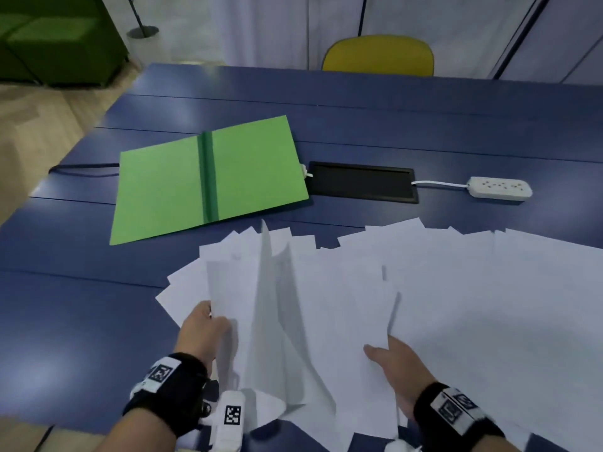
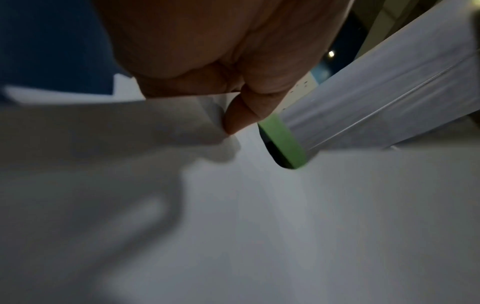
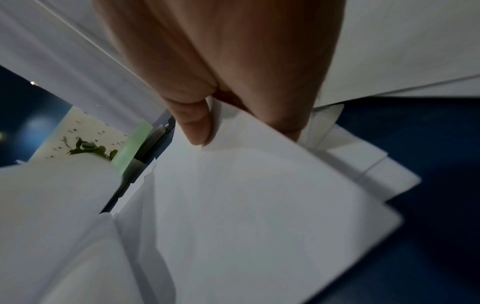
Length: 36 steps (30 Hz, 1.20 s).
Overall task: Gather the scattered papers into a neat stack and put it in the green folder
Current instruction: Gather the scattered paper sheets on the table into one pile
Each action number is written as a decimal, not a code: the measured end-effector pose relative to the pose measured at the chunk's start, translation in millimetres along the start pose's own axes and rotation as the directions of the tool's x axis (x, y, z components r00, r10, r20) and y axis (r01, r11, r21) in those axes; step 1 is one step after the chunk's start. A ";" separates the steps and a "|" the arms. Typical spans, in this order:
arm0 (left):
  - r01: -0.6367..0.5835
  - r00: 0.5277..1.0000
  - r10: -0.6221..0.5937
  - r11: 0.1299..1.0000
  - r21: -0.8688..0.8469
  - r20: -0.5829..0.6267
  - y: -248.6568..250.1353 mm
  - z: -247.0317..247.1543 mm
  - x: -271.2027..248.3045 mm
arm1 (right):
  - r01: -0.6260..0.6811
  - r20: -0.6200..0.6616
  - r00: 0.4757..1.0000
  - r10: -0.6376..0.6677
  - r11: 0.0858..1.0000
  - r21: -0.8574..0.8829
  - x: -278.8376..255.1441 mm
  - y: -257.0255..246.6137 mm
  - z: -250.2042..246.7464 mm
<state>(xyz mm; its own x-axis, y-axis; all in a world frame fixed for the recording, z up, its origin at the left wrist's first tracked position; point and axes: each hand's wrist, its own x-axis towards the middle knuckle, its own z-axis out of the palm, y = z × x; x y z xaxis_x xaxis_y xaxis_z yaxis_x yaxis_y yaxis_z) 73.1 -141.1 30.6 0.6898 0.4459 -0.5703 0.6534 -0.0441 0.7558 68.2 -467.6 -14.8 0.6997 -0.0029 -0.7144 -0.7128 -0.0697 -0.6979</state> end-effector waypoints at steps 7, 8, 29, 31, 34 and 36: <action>-0.075 0.996 0.084 0.964 0.254 -0.024 13.1 42.6 -30.2 | -0.037 0.046 0.998 0.037 0.999 0.001 7.6 -4.5 -28.9; -0.125 0.992 0.122 0.970 0.209 0.026 26.8 48.5 -42.5 | -0.050 0.053 0.997 0.049 0.999 0.007 9.0 -5.7 -32.2; -0.033 0.992 0.085 0.887 0.460 -0.093 -9.3 69.4 -7.4 | -0.135 0.123 0.985 0.123 0.986 0.102 9.0 -26.5 -38.6; -0.073 0.993 0.111 0.872 0.484 -0.050 -11.2 75.5 -7.9 | -0.109 0.120 0.988 0.099 0.991 0.078 10.0 -27.3 -33.2; -0.181 0.983 0.143 0.801 0.570 0.112 -10.3 82.5 -12.2 | -0.064 0.099 0.993 0.064 0.998 -0.010 9.1 -28.3 -21.3; -0.205 0.978 0.138 0.768 0.607 0.156 -9.7 80.8 -10.6 | -0.023 0.048 0.998 0.027 0.996 -0.081 8.8 -28.3 -15.8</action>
<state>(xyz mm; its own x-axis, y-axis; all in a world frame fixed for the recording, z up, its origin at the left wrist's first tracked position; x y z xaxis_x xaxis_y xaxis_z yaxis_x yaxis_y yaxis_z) 84.6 -217.6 3.3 0.8134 0.2904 -0.5041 0.5494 -0.6683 0.5016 95.3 -481.4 -0.5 0.6770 0.0428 -0.7347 -0.7227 -0.1501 -0.6747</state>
